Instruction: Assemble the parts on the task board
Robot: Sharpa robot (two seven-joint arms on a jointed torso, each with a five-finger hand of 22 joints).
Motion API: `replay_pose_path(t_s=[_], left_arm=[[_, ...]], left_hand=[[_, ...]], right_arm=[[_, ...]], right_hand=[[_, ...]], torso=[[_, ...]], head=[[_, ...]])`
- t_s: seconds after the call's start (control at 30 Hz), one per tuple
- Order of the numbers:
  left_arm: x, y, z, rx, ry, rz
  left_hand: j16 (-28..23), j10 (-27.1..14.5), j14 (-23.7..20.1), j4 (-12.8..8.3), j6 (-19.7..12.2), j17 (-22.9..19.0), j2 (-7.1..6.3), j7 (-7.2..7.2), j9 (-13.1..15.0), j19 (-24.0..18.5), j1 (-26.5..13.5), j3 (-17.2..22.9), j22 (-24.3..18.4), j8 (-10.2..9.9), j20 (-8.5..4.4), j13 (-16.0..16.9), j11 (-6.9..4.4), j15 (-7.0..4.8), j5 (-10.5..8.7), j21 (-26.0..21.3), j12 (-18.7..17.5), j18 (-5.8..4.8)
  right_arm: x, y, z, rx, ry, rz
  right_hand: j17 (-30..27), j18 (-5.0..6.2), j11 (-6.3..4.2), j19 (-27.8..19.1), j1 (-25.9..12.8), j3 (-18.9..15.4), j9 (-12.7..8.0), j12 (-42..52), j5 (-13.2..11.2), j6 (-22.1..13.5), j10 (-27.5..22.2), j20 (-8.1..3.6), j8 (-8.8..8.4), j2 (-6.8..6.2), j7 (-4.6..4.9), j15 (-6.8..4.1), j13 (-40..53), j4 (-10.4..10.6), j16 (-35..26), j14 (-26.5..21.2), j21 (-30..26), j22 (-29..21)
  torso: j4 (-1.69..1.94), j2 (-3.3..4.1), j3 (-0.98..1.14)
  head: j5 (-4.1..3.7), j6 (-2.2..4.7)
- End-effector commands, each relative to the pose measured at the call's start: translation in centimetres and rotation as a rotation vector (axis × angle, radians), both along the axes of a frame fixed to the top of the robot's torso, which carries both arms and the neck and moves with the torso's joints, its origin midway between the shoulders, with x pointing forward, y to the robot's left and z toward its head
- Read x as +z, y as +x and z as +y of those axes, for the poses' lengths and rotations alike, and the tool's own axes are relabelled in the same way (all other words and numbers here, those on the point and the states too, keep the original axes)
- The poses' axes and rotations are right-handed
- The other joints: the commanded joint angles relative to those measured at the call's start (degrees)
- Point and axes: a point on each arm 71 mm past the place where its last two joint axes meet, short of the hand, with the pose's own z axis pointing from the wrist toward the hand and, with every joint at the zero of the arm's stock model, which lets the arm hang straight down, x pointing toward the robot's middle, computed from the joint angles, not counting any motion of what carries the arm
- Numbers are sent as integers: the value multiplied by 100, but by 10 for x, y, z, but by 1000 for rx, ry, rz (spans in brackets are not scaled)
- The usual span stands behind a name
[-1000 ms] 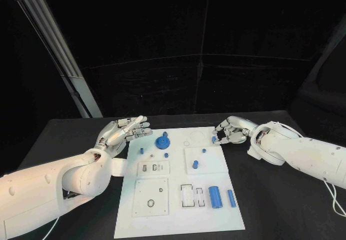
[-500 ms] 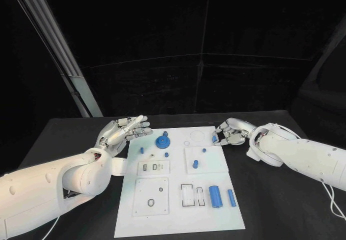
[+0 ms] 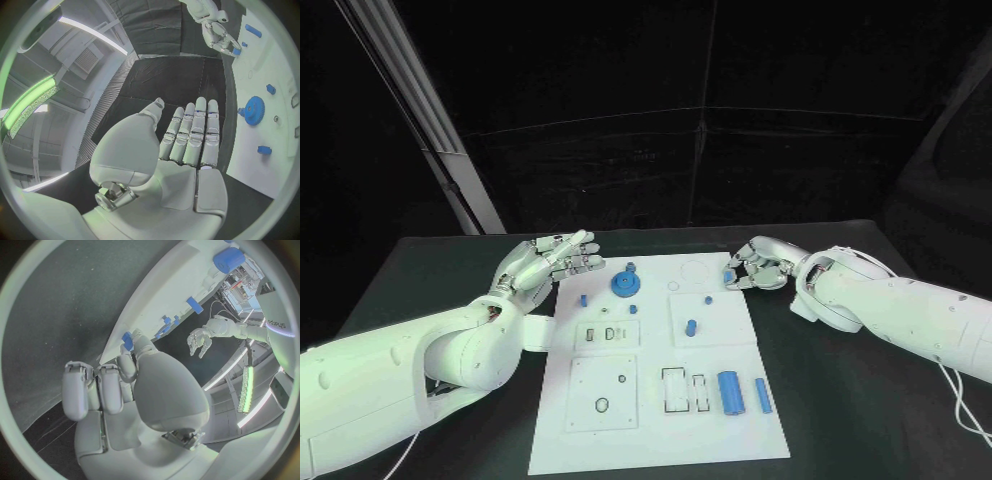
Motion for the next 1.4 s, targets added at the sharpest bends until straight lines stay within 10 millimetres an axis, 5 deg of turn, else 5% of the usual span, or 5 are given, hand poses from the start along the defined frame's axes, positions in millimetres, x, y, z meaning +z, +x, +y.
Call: replay_pose_path(t_s=[0.03, 0.33, 0.7, 1.2, 1.4], left_arm=[[1, 0, -1, -14, -7, -1], [1, 0, -1, -16, -6, 2], [1, -1, 0, -15, -6, 3], [2, -2, 3, -8, -3, 3], [3, -2, 4, -7, -5, -1]], left_hand=[[-36, -22, -8, -31, -33, -8, 27, 89, -5, 12, 4, -5, -5, -32, 9, -7, 17, 42, 8, -21, -39, 34], [-36, -22, -8, -31, -33, -8, 27, 89, -5, 12, 4, -5, -5, -32, 9, -7, 17, 42, 8, -21, -39, 34], [-39, -24, -9, -33, -35, -8, 26, 90, -5, 12, 4, -6, -7, -34, 10, -7, 18, 43, 8, -22, -42, 34], [-41, -25, -9, -36, -36, -9, 26, 91, -5, 11, 5, -5, -9, -36, 11, -7, 18, 43, 8, -24, -44, 34], [-42, -25, -9, -39, -36, -9, 27, 90, -5, 11, 7, -4, -10, -37, 11, -7, 18, 43, 8, -24, -45, 34]], right_arm=[[1, 0, 2, 12, 2, -6], [1, 1, 2, 6, -3, -14], [11, -2, 11, -4, 19, -108], [38, -32, 85, 41, 98, -218], [36, -38, 127, 100, 74, -198]], right_hand=[[65, 23, -3, 43, -29, 23, -10, 21, -36, 42, 34, -12, 18, 24, 8, -37, 4, -12, 35, 312, 24, 451], [79, 21, -6, 48, -43, 30, -20, 24, -49, 61, 39, -18, 9, 14, 3, -40, 9, -19, 40, 315, 27, 458], [215, -7, -184, 140, 119, 449, 80, 120, -214, 573, 137, -137, 251, 379, -218, -182, 108, -143, 103, 344, 82, 592], [248, -16, -177, 167, -200, 647, 71, 104, 230, 502, 163, -167, 189, 259, -199, -189, 125, -79, 111, 351, 97, 631], [208, -11, -175, 153, -239, 679, 69, -28, 227, 494, 99, -166, 179, 248, -197, -188, 17, -66, 89, 343, 89, 610]], torso=[[-1, 4, 2], [-2, -2, 0], [-6, -6, 1], [27, -42, -33], [35, -42, -47]], head=[[-8, -1], [-10, -10], [-5, -23], [20, -17], [150, -100]])
